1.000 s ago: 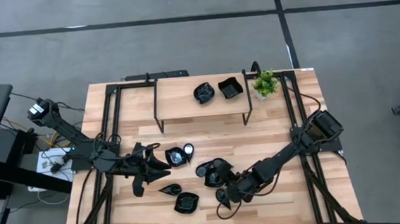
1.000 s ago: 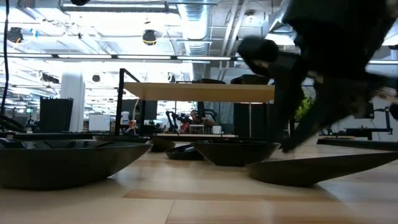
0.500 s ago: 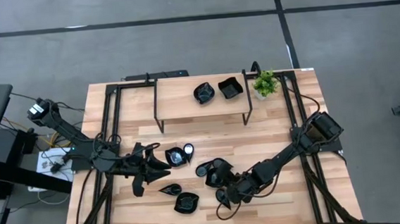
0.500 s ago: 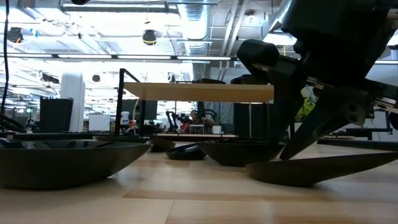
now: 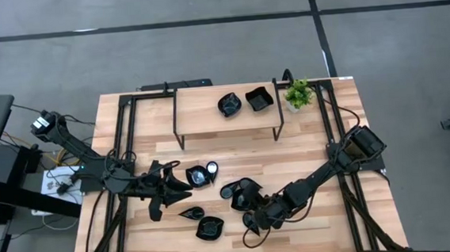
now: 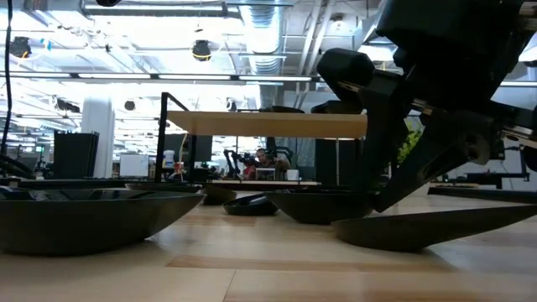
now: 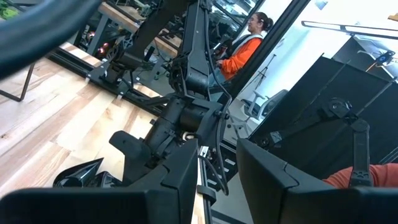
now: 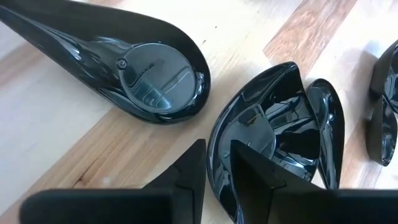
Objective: Pick & Place Mini shaped plates
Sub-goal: Stack the black leaf shaped plate on the black leaf shaped plate on the shelf
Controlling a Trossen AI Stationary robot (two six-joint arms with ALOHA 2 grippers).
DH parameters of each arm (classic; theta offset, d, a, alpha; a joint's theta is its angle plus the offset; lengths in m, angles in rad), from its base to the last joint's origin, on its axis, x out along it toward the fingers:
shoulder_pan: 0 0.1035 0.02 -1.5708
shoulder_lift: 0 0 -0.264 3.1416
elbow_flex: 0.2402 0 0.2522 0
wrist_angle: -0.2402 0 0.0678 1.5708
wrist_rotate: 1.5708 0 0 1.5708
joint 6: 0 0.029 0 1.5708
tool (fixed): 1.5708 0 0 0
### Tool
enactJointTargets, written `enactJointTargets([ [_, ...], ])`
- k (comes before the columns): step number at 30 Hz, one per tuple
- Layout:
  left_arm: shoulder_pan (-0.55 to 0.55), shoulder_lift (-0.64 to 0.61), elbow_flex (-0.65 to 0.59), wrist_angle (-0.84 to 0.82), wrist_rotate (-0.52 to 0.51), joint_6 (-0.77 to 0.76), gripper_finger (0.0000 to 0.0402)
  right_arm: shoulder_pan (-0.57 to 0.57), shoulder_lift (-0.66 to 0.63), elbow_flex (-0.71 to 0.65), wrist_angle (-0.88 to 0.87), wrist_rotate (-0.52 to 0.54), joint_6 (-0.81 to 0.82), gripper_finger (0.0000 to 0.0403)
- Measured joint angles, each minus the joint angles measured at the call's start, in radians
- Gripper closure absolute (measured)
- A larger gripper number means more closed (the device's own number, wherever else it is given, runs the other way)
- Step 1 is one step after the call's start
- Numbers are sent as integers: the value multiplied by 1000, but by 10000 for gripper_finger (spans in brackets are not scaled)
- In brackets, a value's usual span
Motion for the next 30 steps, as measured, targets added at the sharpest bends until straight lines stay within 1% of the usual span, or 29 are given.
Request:
enactJointTargets([
  [10, 0, 0, 0, 0, 0, 0, 289, 0, 0, 0, -1, -8, 31, 398],
  [17, 0, 0, 0, 0, 0, 0, 289, 1, 0, 0, -4, -3, 34, 393],
  [21, 0, 0, 0, 0, 0, 0, 289, 8, 0, 3, -9, -1, 34, 397],
  [30, 0, 0, 0, -1, 0, 0, 289, 15, 0, 81, -96, 0, 26, 400],
])
